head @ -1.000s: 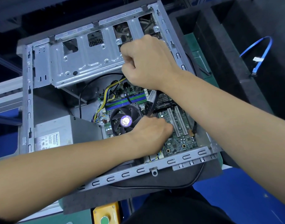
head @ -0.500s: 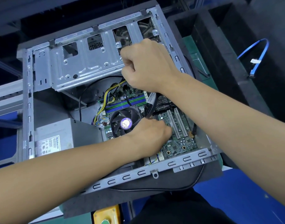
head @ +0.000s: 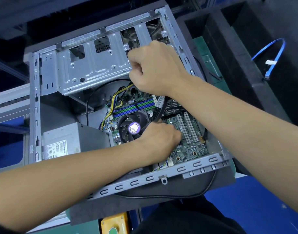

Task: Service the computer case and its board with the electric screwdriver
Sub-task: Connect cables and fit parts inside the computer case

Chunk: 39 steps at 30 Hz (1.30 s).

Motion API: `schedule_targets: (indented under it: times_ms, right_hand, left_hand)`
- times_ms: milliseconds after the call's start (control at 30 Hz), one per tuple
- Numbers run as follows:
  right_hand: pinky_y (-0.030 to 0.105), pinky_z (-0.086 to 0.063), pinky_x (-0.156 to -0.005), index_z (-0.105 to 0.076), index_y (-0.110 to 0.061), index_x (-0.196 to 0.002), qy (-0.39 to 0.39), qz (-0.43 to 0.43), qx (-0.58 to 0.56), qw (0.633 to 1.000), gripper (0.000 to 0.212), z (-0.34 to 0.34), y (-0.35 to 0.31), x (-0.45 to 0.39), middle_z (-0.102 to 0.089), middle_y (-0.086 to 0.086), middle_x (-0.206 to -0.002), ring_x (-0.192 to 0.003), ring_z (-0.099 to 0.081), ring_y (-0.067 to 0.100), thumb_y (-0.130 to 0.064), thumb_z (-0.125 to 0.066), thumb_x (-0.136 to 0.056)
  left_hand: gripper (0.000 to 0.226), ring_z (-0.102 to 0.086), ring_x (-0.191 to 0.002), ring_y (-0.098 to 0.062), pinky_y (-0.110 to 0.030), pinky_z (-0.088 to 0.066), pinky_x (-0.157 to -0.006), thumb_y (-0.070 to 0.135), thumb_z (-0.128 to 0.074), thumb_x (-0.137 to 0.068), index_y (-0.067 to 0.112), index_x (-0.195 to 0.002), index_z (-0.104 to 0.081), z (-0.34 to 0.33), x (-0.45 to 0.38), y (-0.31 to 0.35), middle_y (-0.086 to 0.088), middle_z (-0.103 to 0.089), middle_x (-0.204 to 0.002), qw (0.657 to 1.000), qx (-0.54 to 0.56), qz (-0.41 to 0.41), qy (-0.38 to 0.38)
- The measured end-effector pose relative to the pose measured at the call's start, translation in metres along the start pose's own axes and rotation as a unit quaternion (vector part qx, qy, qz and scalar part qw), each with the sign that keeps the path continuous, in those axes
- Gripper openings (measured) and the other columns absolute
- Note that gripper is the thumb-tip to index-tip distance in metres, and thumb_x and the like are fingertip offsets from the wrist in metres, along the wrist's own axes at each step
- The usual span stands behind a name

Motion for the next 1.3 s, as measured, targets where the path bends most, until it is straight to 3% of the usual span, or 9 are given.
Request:
schedule_targets:
  times_ms: [167, 300, 433, 567, 633, 767, 900, 1100, 1300]
  right_hand:
    - [0.025, -0.022, -0.051, -0.047, -0.013, -0.069, 0.001, 0.001, 0.002, 1.000, 0.007, 0.001, 0.000, 0.001, -0.039, 0.000, -0.058, -0.056, -0.032, 0.019, -0.016, -0.046, -0.076]
    - [0.024, -0.023, -0.050, -0.046, -0.013, -0.069, -0.003, -0.002, 0.003, 1.000, 0.008, 0.001, 0.000, 0.000, -0.035, -0.003, -0.054, -0.056, -0.033, 0.020, -0.017, -0.046, -0.076]
    - [0.023, -0.022, -0.050, -0.047, -0.013, -0.069, -0.004, 0.002, -0.008, 1.000, 0.009, 0.001, -0.002, 0.001, -0.034, -0.004, -0.054, -0.054, -0.032, 0.019, -0.020, -0.042, -0.074]
    - [0.027, -0.026, -0.052, -0.056, -0.009, -0.073, 0.002, 0.002, 0.002, 1.000, 0.023, 0.002, -0.003, 0.000, -0.045, 0.001, -0.059, -0.056, -0.036, 0.022, -0.024, -0.038, -0.071]
    - [0.027, -0.027, -0.053, -0.056, -0.009, -0.073, 0.004, 0.001, 0.004, 1.000, 0.024, 0.002, -0.003, 0.000, -0.046, 0.002, -0.060, -0.056, -0.037, 0.023, -0.024, -0.038, -0.071]
    - [0.027, -0.024, -0.051, -0.055, -0.009, -0.072, 0.003, -0.002, -0.002, 1.000, 0.024, 0.002, -0.002, 0.000, -0.039, 0.000, -0.056, -0.053, -0.031, 0.021, -0.025, -0.036, -0.070]
    - [0.026, -0.022, -0.051, -0.051, -0.012, -0.070, -0.005, 0.001, -0.008, 1.000, 0.017, 0.002, -0.005, 0.001, -0.039, 0.001, -0.057, -0.054, -0.032, 0.021, -0.023, -0.038, -0.072]
    - [0.026, -0.024, -0.052, -0.049, -0.013, -0.071, -0.015, 0.002, 0.000, 1.000, 0.009, 0.001, -0.002, 0.002, -0.041, 0.002, -0.059, -0.056, -0.035, 0.022, -0.018, -0.048, -0.078]
    - [0.027, -0.027, -0.052, -0.058, -0.007, -0.075, -0.008, 0.004, -0.005, 1.000, 0.014, 0.002, -0.003, 0.002, -0.040, 0.000, -0.057, -0.056, -0.036, 0.022, -0.018, -0.049, -0.079]
  left_hand:
    - [0.037, -0.038, -0.062, -0.025, -0.034, -0.040, -0.054, -0.006, -0.051, -0.069, 0.015, -0.059, -0.022, 0.000, 0.004, 0.001, -0.002, -0.029, -0.058, 0.999, 0.005, -0.034, -0.002]
    - [0.038, -0.033, -0.055, -0.024, -0.039, -0.050, -0.065, 0.003, -0.053, -0.072, 0.015, -0.059, -0.019, 0.003, 0.008, 0.001, -0.002, -0.027, -0.057, 0.998, -0.007, -0.062, 0.008]
    - [0.038, -0.026, -0.046, -0.017, -0.044, -0.053, -0.072, -0.005, -0.049, -0.068, 0.014, -0.059, -0.018, 0.003, 0.008, 0.009, -0.004, -0.028, -0.055, 0.997, -0.010, -0.078, 0.008]
    - [0.037, -0.058, -0.066, -0.032, -0.037, -0.042, -0.067, -0.003, -0.052, -0.073, 0.015, -0.062, -0.021, 0.000, 0.004, 0.008, -0.012, -0.049, -0.069, 0.997, -0.019, -0.066, 0.026]
    - [0.032, -0.061, -0.074, -0.035, -0.038, -0.042, -0.065, -0.003, -0.052, -0.074, 0.016, -0.067, -0.027, -0.001, 0.002, 0.008, -0.012, -0.051, -0.072, 0.998, -0.023, -0.061, 0.022]
    - [0.027, -0.058, -0.062, -0.029, -0.040, -0.050, -0.069, -0.002, -0.051, -0.079, 0.015, -0.070, -0.032, -0.001, 0.005, 0.026, -0.009, -0.051, -0.062, 0.981, -0.096, -0.167, 0.017]
    - [0.020, -0.041, -0.055, -0.022, -0.034, -0.045, -0.067, 0.004, -0.049, -0.086, 0.013, -0.072, -0.039, -0.006, 0.009, 0.039, -0.002, -0.025, -0.053, 0.953, -0.175, -0.247, 0.003]
    - [0.014, -0.060, -0.078, -0.031, -0.037, -0.032, -0.059, 0.002, -0.044, -0.087, 0.005, -0.097, -0.054, -0.002, 0.002, 0.022, -0.009, -0.054, -0.080, 0.977, -0.137, -0.161, -0.011]
    - [0.014, -0.059, -0.080, -0.034, -0.038, -0.036, -0.063, 0.002, -0.044, -0.089, 0.002, -0.098, -0.054, -0.002, 0.003, 0.018, -0.011, -0.052, -0.082, 0.984, -0.111, -0.137, -0.025]
Point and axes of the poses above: each hand's wrist, its own x-axis away from the middle knuckle, its own z-axis out of the back of the hand, y = z × x, the point moved 8 cm from there along -x, towards the middle knuckle
